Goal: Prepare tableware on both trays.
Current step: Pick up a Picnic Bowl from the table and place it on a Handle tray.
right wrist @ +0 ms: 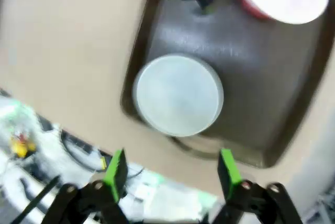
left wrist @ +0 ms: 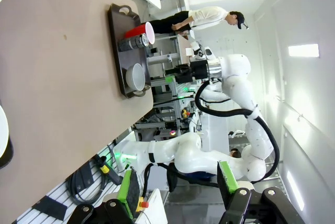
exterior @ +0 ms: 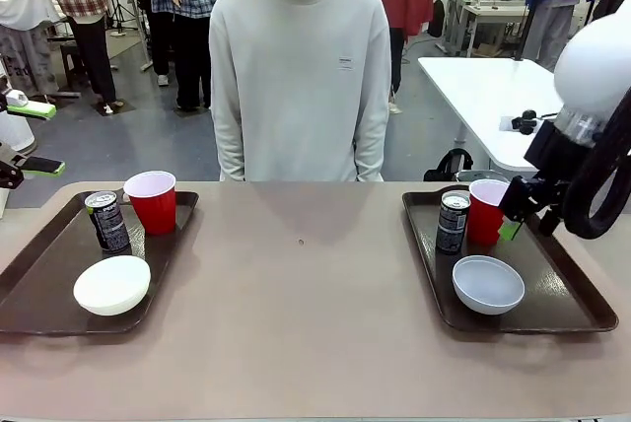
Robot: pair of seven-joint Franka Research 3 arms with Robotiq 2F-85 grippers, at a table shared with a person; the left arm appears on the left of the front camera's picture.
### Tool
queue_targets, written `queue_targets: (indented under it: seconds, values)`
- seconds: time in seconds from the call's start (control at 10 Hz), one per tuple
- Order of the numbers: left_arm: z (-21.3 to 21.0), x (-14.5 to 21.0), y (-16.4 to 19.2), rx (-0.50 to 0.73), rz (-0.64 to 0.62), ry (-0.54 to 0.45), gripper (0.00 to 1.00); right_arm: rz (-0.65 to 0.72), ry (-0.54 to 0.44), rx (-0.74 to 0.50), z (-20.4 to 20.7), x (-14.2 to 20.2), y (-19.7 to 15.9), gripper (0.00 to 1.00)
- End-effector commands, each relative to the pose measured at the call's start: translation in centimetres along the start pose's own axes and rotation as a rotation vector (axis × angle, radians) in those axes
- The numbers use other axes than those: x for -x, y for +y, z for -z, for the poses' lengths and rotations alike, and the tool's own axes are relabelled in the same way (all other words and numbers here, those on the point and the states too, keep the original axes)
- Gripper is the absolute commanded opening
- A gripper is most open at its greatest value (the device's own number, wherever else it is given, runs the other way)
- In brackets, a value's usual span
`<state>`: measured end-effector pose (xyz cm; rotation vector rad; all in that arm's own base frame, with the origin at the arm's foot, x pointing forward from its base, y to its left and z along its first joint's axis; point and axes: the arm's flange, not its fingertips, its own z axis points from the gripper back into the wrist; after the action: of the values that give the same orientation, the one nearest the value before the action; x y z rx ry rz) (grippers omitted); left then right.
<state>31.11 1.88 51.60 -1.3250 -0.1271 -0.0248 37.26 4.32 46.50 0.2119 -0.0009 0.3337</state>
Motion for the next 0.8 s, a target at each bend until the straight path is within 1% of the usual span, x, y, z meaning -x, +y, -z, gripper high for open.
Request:
queue_targets:
  seconds: [0.0, 0.1, 0.2, 0.7]
  values:
    - [0.02, -0.08, -0.01, 0.022, 0.026, -0.003, 0.79, -0.082, 0.09, -0.263, -0.47, 1.0, 1.06, 0.88]
    - [0.02, -0.08, -0.01, 0.022, 0.026, -0.003, 0.79, -0.025, 0.086, -0.298, -0.17, 1.53, 1.56, 0.88]
    - [0.02, -0.08, -0.01, 0.022, 0.026, -0.003, 0.79, -0.055, 0.039, -0.113, -0.35, 0.69, 1.37, 0.88]
    - [0.02, -0.08, -0.01, 0.022, 0.026, -0.003, 0.79, -0.055, 0.039, -0.113, -0.35, 0.69, 1.37, 0.88]
